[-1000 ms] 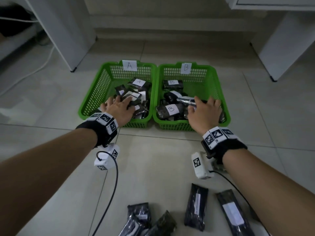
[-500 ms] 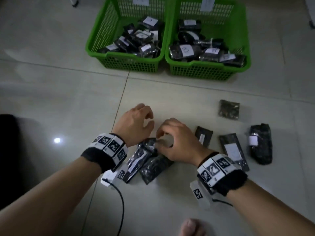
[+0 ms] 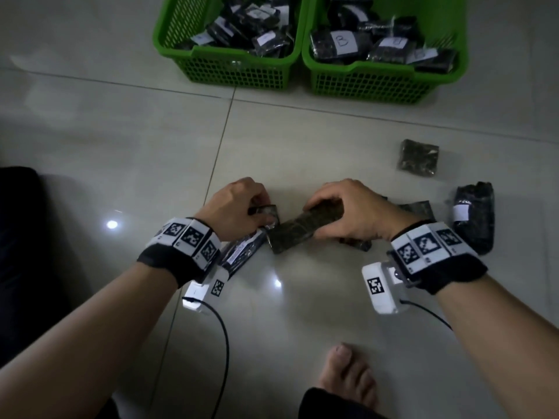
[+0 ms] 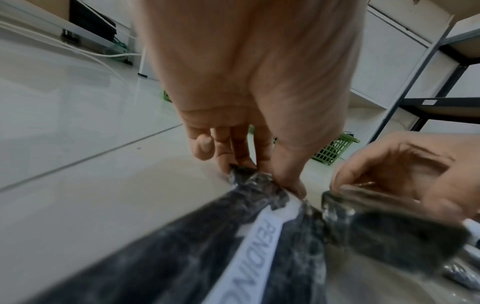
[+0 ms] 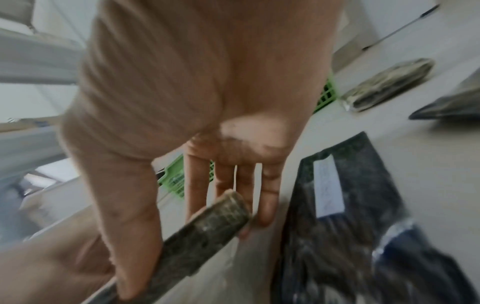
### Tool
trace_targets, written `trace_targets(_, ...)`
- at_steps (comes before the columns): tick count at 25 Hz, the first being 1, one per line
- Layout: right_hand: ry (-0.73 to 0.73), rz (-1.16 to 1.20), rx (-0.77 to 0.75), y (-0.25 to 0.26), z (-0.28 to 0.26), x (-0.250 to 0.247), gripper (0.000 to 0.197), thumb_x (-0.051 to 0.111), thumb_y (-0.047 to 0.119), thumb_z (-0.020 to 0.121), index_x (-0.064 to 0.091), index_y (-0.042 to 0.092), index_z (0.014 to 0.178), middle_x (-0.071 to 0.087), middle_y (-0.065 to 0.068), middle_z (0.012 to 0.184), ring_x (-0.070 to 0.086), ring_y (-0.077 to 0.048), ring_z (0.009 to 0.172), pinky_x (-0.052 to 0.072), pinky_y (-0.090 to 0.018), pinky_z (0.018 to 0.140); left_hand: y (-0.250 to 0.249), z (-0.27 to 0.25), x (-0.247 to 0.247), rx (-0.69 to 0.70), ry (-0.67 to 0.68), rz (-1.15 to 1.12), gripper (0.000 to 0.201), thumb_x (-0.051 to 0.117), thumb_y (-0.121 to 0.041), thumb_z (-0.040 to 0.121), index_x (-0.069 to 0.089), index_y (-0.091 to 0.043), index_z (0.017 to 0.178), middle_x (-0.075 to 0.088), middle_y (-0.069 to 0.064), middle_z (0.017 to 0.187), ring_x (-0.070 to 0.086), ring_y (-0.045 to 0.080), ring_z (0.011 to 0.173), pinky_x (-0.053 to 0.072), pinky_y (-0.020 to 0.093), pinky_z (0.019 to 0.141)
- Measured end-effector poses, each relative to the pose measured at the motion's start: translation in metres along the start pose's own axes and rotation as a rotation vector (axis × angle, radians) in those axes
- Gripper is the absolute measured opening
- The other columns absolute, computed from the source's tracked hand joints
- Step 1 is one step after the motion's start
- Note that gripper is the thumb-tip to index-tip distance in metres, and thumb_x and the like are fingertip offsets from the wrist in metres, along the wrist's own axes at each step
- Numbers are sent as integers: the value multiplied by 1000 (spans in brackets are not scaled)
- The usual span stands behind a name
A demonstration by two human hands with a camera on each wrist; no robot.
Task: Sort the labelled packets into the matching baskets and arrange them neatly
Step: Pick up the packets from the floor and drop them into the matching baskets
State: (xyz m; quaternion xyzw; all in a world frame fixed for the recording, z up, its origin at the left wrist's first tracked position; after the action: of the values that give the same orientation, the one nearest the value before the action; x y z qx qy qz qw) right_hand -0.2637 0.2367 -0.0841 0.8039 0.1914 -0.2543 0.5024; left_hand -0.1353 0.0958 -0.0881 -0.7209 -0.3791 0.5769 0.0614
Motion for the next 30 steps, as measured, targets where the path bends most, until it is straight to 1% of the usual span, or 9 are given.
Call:
trace_targets(3,27,249,102,-18,-7,-14,19,78,42,85,80,29,98,76,12,94,68,-9,93,52,-39,94,6,2,-4,-87,7,-88,22,75,-30,81,58,-22,92,62,-3,88,58,18,79,45,26,68)
trace_targets(6,-75,648,210,-23,-15,-28,35,58,43,99,78,15,100,78,-9,90,69,-24,87,52,-43,88,15,9,-24,-156,-128,-276,21,71,-27,87,53,-18,94,65,0,85,58,16,71,47,29,64)
trace_targets(10,-166,940,203,-7,-16,-45,44,46,35,105,68,-4,106,69,-26,80,58,-37,79,52,-38,64,19,19,-42,-267,-272,-964,10,53,-13,99,59,-10,107,64,7,85,53,16,62,42,29,57)
trace_targets(12,-201,956,193,-2,-11,-53,48,45,37,106,67,-6,105,67,-25,77,58,-34,75,51,-38,62,7,24,-40,-292,-182,-1287,21,46,-19,100,61,-10,111,57,5,85,48,17,64,41,29,56)
trace_targets(15,-215,939,131,5,-2,-63,41,51,35,103,64,-3,107,67,-25,80,57,-32,71,48,-43,65,-18,28,-46,-251,-31,-1574,58,48,-54,92,60,-4,117,44,1,77,38,15,61,30,28,52)
trace_targets(18,-262,891,78,11,1,-74,21,56,15,97,57,2,114,69,-23,85,60,-31,74,49,-47,71,-38,32,-58,-118,26,-1690,71,47,-62,89,56,-1,123,44,1,82,37,16,65,25,30,56)
trace_targets(21,-314,849,61,15,2,-82,24,59,5,98,55,3,121,71,-25,98,64,-31,77,53,-49,72,-46,38,-62,-18,52,-1751,74,34,-54,94,51,6,134,51,7,93,47,21,75,42,36,65)
trace_targets(25,-414,802,9,24,10,-98,30,65,6,97,62,14,125,65,-24,113,72,-32,85,62,-48,79,-25,46,-71,-90,-149,-1594,61,28,-41,102,59,5,128,65,14,103,61,28,86,47,40,76)
trace_targets(30,-639,568,-118,57,55,-149,40,68,10,95,62,22,133,66,1,123,72,-17,92,61,-28,81,4,54,-103,-230,-433,-1424,32,43,-33,104,62,-8,106,66,9,88,56,15,67,44,28,57)
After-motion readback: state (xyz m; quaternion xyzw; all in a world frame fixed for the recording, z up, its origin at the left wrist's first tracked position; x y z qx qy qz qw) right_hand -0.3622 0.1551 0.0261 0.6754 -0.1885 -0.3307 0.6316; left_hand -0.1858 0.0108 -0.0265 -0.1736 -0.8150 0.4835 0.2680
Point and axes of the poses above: each hand's wrist, its own z-axis towards the middle knuckle, its own x-axis out of the palm, y = z × x, the point moved 8 cm from there along z, towards the middle knuckle
